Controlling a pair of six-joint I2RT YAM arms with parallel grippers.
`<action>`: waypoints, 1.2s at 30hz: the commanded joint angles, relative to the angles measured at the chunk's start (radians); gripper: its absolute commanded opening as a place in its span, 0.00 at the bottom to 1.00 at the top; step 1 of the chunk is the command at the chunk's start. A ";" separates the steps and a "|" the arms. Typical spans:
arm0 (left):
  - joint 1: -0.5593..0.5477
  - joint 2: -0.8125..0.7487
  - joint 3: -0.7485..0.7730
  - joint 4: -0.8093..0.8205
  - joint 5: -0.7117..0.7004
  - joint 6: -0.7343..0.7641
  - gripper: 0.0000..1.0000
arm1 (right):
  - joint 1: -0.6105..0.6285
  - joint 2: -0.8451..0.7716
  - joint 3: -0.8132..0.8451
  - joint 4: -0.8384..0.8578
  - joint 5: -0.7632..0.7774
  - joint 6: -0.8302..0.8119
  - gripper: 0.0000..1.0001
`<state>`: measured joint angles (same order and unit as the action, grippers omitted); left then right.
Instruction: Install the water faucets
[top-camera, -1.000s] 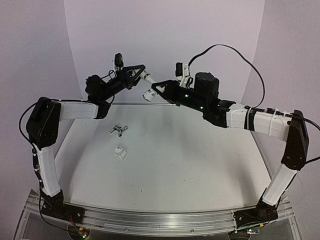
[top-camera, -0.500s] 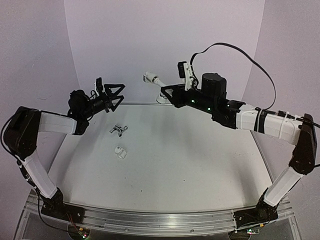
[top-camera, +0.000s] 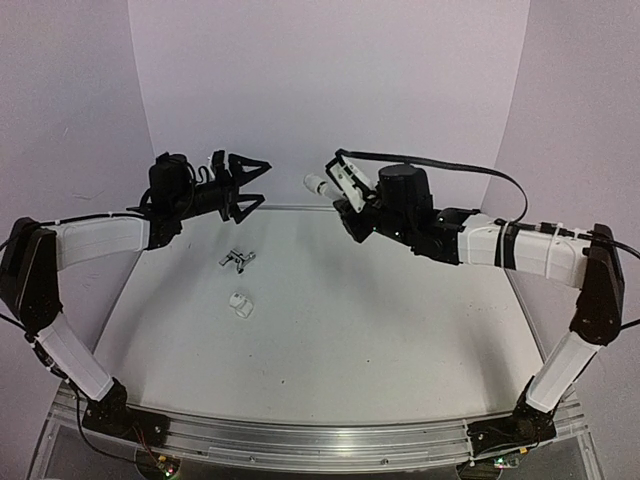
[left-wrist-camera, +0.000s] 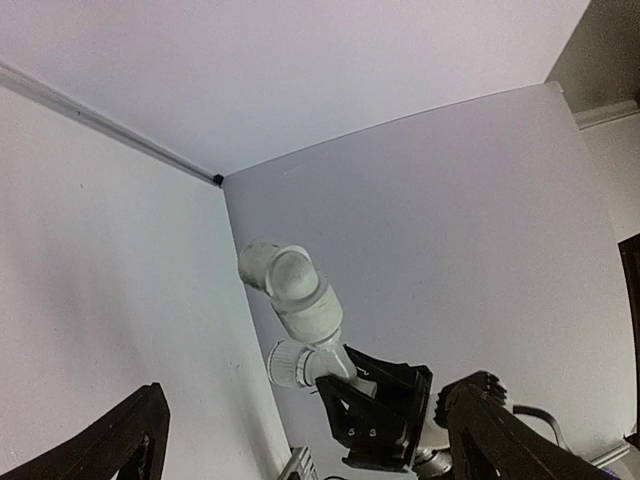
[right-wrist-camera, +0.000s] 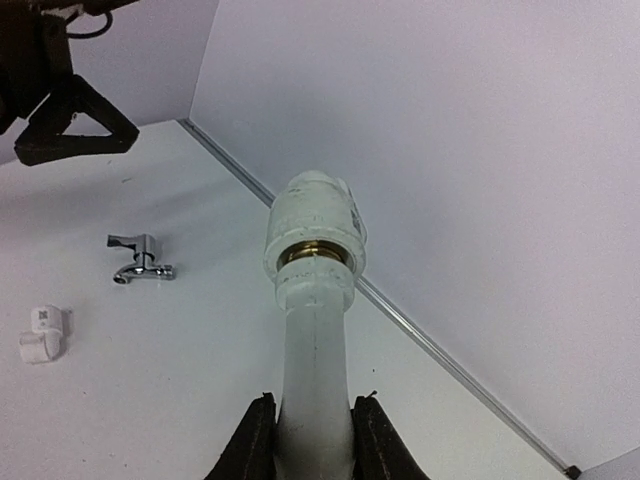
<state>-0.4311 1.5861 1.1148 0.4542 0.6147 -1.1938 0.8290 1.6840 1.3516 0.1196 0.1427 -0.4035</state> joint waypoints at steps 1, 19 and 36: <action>-0.045 0.083 0.147 -0.054 -0.006 -0.080 1.00 | 0.044 0.039 0.072 0.035 0.118 -0.134 0.00; -0.087 0.230 0.253 -0.100 -0.020 -0.150 0.87 | 0.104 0.100 0.149 0.034 0.104 -0.071 0.00; -0.088 0.187 0.166 0.353 0.041 0.141 0.12 | 0.034 0.047 0.147 0.080 -0.338 0.598 0.00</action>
<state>-0.5200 1.8364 1.3551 0.4222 0.6150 -1.2031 0.9054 1.7987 1.4566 0.0690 0.1220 -0.1672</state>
